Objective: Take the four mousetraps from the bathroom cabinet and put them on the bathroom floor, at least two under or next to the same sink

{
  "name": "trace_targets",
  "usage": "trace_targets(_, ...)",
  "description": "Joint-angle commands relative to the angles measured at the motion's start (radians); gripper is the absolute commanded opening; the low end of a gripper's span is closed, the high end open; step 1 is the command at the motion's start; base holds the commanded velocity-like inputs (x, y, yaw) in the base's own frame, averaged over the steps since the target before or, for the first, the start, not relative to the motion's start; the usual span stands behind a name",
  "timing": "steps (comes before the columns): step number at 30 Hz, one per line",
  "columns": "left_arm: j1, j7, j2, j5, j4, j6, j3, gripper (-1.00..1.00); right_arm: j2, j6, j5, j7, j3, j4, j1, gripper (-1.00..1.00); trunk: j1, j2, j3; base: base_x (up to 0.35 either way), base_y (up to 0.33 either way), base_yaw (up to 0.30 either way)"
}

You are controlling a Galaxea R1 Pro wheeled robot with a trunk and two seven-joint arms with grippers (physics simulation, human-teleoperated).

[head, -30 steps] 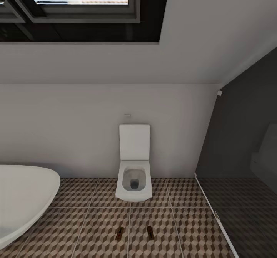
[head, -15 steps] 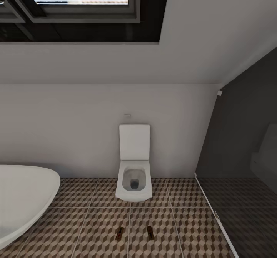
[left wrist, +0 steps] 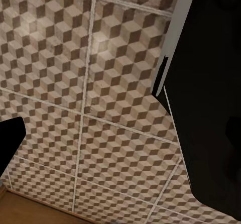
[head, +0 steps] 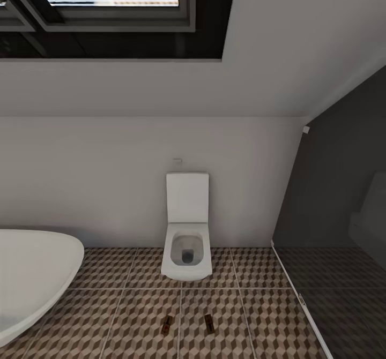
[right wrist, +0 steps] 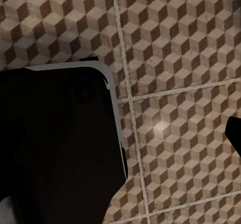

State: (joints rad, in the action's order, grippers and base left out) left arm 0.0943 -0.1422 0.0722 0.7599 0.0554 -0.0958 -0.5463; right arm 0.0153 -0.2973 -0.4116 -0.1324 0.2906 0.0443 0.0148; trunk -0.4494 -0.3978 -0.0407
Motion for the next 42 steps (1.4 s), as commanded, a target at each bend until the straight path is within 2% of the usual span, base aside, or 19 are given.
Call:
trace_targets(1, 0.001, -0.002, 0.0, 0.007, 0.0, -0.004, -0.008, 1.0, 0.0, -0.002, -0.007, -0.003, 0.009, 0.0, 0.001, 1.0, -0.001, -0.002, -0.002, 0.0, 0.0, 0.0)
trace_targets(42, 0.001, -0.002, 0.0, 0.007, 0.0, -0.004, -0.009, 1.0, 0.0, -0.002, -0.007, -0.003, 0.009, 0.0, 0.001, 1.0, -0.001, -0.002, -0.002, 0.0, 0.0, 0.0)
